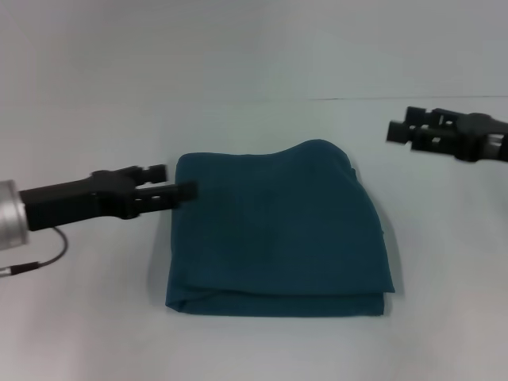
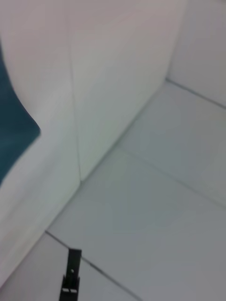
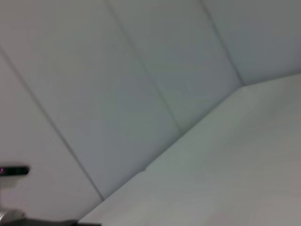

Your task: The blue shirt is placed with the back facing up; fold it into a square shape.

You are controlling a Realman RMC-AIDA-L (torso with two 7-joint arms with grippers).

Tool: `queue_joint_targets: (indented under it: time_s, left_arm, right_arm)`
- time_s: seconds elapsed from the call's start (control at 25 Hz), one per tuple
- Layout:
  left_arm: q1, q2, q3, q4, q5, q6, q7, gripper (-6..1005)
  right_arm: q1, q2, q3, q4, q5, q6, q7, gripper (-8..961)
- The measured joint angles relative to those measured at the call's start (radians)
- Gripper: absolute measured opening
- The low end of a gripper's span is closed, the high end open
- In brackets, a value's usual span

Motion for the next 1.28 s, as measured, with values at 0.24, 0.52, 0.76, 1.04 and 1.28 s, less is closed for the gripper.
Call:
queue_joint_targets:
  time_s: [0.24,0.52,0.76,1.04,1.28]
  left_arm:
    - [-0.001,-0.040,0.012,-0.043,-0.034,0.026,0.255,930]
    - [0.013,-0.036,0.017,-0.091,-0.040,0.055,0.382,926]
    - [0.033,-0.030,0.040,-0.087,-0.032,0.054,0.362,925]
    - [0.022,-0.018,0.053,-0.082,0.012,0.049,0.295,926]
    - [0.019,-0.015,0.065,-0.076,0.022,0.050,0.280,925]
  right_arm:
    - [-0.001,0.040,-0.009,-0.005,-0.044,-0.044,-0.162,931]
    - [0.019,0.063,-0.009,-0.087,-0.210,-0.069,-0.114,932]
    - [0.026,0.059,-0.009,-0.126,-0.278,-0.103,-0.079,931]
    - [0.027,0.061,-0.005,-0.130,-0.307,-0.106,-0.083,931]
    - [0.029,0.062,-0.010,-0.131,-0.310,-0.106,-0.080,932]
